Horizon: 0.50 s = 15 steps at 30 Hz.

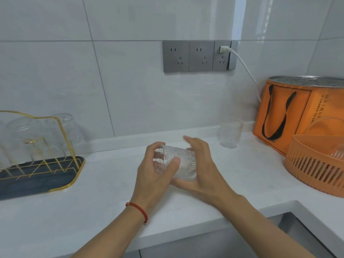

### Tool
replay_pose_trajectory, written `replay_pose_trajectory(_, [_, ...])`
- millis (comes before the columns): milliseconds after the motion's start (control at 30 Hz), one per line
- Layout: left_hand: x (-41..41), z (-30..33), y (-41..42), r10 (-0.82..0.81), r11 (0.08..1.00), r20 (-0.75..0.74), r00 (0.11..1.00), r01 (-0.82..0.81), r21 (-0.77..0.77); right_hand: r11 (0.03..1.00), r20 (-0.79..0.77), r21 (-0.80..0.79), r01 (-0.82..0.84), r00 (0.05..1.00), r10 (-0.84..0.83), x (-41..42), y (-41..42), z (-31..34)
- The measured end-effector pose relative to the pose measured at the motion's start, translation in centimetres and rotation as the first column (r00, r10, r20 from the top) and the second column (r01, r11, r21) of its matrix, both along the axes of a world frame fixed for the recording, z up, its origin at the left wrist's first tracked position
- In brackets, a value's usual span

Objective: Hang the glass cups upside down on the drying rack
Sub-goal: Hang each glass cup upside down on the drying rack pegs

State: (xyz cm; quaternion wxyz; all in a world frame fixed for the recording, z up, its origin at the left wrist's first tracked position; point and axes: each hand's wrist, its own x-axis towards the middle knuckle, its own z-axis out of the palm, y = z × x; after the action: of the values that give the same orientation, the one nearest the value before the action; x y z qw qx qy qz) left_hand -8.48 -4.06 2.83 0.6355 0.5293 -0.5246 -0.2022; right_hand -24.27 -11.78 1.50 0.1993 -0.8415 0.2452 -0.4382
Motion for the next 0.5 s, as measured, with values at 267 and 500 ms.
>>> replay_pose_trajectory(267, [7.3, 1.2, 5.9, -0.004, 0.994, 0.037, 0.999, 0.0, 0.109, 0.221, 0.538, 0.815, -0.536, 0.841, 0.057, 7.2, 3.9, 1.5])
replay_pose_trajectory(500, [15.4, 2.1, 11.7, 0.085, 0.968, 0.175, 0.981, -0.123, 0.22, 0.196, 0.462, 0.858, -0.474, 0.88, 0.107, 11.7, 6.2, 2.5])
